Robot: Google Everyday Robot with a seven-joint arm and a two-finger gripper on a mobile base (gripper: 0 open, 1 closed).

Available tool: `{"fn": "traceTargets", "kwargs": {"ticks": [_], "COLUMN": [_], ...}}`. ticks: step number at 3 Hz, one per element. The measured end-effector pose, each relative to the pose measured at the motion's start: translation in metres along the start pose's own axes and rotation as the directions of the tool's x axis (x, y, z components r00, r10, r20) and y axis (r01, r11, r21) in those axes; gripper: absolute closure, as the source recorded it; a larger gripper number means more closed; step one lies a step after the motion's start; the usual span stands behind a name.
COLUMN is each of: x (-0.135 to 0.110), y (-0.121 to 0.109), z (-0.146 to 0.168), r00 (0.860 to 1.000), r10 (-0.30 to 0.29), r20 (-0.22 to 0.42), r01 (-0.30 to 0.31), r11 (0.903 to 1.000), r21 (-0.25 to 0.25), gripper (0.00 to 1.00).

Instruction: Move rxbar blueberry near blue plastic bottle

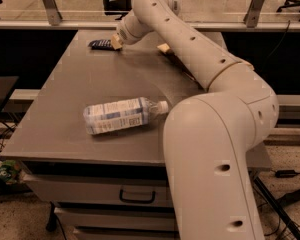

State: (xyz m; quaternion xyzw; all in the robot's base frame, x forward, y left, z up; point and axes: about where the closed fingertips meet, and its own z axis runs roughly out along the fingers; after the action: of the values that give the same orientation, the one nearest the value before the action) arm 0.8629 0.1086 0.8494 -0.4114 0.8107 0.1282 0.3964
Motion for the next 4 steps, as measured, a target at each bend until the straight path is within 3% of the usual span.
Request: {"fn": "traceTargets", "kwargs": {"ticks": [2,3,4], "x": [0.01,0.013,0.03], "y": [0.051,0.09,0.117], "z": [-0.043,-0.106,-0.136], "r00": [0.999,0.996,0.997], "r10": [-0.043,-0.073,-0.074], "r20": [0.008,0.042,0.034], "r01": [0.043,0.072,0.072], "r11": [0.9989,0.9972,0.9962], "r21": [-0.02,0.023,0.049], "gripper": [1.0,1.0,1.0]}}
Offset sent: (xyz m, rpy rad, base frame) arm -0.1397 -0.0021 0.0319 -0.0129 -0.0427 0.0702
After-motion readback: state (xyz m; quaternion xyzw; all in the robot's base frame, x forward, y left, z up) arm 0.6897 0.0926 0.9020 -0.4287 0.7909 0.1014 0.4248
